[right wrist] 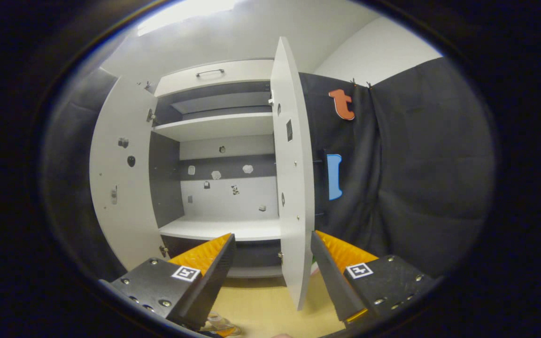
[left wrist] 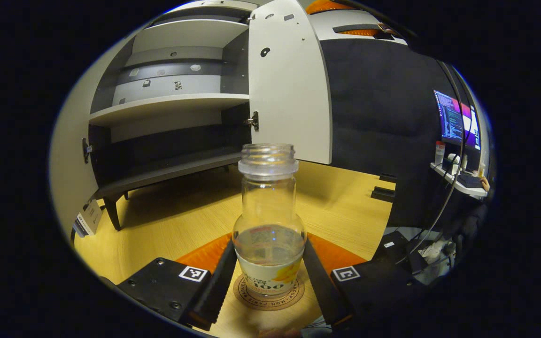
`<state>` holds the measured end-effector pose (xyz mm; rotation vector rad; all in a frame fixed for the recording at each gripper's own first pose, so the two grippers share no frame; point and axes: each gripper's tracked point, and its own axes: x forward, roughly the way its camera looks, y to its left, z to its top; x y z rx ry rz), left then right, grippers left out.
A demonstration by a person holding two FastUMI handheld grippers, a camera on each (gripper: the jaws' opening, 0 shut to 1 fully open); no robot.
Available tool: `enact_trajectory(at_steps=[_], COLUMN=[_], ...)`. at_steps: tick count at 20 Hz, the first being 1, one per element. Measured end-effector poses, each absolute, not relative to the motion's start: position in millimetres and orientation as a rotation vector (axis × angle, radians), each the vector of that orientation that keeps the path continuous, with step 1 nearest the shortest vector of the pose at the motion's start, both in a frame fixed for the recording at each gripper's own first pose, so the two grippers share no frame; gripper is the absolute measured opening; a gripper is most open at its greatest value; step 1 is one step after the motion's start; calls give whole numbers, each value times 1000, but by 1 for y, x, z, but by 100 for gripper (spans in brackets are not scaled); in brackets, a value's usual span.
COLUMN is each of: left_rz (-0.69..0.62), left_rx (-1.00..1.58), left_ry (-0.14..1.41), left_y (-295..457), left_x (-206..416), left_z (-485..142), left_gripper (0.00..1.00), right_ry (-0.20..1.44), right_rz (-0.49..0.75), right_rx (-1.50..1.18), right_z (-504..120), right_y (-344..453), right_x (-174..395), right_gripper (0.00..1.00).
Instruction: Grasp the bottle in the cabinet with the left hand and place it on the coaster, then close the right door with the right hand and the left door with the left hand.
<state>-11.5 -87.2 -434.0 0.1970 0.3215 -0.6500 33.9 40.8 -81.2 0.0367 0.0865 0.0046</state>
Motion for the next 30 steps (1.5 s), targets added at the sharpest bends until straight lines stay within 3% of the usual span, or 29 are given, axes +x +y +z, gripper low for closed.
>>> enact_trajectory(at_steps=[10, 17, 21, 25, 30], left_rz=[-570, -576, -482, -404, -357], left_rx=[167, 100, 108, 154, -11], left_ry=[355, 245, 198, 149, 165], left_y=[-58, -59, -44, -25, 3], left_x=[-22, -35, -26, -24, -34], left_z=[-385, -273, -201, -139, -73], left_gripper=[89, 90, 94, 94, 95], right_ry=[115, 96, 123, 108, 120], right_rz=[-53, -138, -153, -171, -112], right_rx=[69, 63, 64, 42, -20], right_z=[-87, -79, -76, -64, -59], right_y=[-3, -63, -92, -126, -148], right_x=[4, -4, 9, 39, 88], right_gripper=[97, 97, 94, 97, 94])
